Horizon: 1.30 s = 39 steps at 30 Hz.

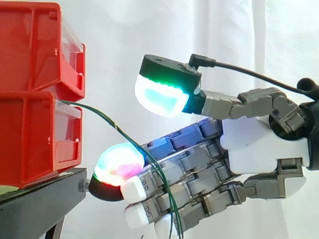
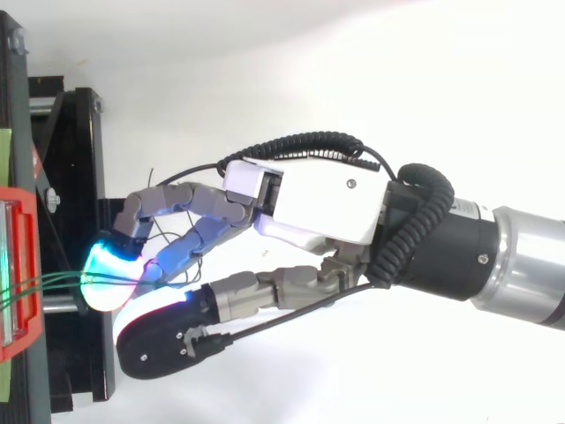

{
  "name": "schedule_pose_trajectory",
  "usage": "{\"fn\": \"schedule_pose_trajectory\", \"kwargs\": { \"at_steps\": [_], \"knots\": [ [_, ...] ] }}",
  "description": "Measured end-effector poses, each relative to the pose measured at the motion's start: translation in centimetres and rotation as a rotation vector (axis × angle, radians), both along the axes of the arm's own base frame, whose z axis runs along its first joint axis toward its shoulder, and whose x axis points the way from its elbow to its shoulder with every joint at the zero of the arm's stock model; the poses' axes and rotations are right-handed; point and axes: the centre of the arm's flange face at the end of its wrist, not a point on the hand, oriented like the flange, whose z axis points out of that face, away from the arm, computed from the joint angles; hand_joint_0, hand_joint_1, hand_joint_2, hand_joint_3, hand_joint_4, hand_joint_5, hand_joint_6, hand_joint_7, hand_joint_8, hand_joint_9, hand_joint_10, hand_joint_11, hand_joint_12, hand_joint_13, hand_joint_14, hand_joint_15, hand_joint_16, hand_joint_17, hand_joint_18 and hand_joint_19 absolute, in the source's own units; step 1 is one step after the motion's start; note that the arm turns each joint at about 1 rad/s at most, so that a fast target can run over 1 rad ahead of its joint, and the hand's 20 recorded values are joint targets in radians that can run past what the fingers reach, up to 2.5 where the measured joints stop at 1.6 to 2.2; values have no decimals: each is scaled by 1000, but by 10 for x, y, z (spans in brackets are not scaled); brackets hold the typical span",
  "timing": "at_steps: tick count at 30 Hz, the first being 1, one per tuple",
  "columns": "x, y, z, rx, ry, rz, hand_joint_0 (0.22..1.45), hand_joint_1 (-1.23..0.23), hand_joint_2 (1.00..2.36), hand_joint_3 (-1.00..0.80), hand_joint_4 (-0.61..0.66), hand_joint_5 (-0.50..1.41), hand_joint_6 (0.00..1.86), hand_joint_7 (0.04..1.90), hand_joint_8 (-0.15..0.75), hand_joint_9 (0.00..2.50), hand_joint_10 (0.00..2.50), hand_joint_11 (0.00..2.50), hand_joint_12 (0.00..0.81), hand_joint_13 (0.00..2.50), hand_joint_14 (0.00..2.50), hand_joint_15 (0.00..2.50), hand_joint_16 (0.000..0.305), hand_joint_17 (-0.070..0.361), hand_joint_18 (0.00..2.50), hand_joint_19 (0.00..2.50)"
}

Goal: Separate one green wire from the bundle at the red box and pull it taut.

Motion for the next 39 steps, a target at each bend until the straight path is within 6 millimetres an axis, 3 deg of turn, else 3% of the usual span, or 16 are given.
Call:
{"fn": "schedule_pose_trajectory", "kwargs": {
  "at_steps": [9, 17, 21, 26, 30, 39],
  "knots": [
    [-4, -3, 12, -10, 7, -3, 610, -586, 1009, -394, 199, -101, 500, 1336, 296, 864, 8, 296, 255, 809, 8, 239, 38, 86, 724, 337],
    [-2, -4, 18, -14, 0, -5, 617, -667, 1018, -239, 209, -194, 806, 1024, 316, 808, 10, 445, 271, 821, 10, 283, 41, 91, 768, 356],
    [0, -3, 22, -14, -8, -4, 614, -701, 1018, -223, 242, -207, 874, 947, 333, 898, 16, 687, 281, 832, 11, 307, 41, 93, 791, 356],
    [0, -3, 24, -13, -12, -4, 606, -718, 1014, -300, 239, -197, 900, 974, 345, 965, 16, 765, 284, 845, 10, 307, 42, 94, 806, 361],
    [1, -3, 25, -12, -20, -5, 585, -603, 1011, -366, 253, -168, 894, 1069, 359, 1065, 16, 782, 285, 868, 11, 318, 41, 92, 834, 391],
    [2, -4, 25, -15, -26, -6, 580, -570, 1019, -191, 221, -169, 883, 1111, 359, 1038, 14, 767, 297, 878, 11, 327, 42, 94, 857, 405]
  ]
}}
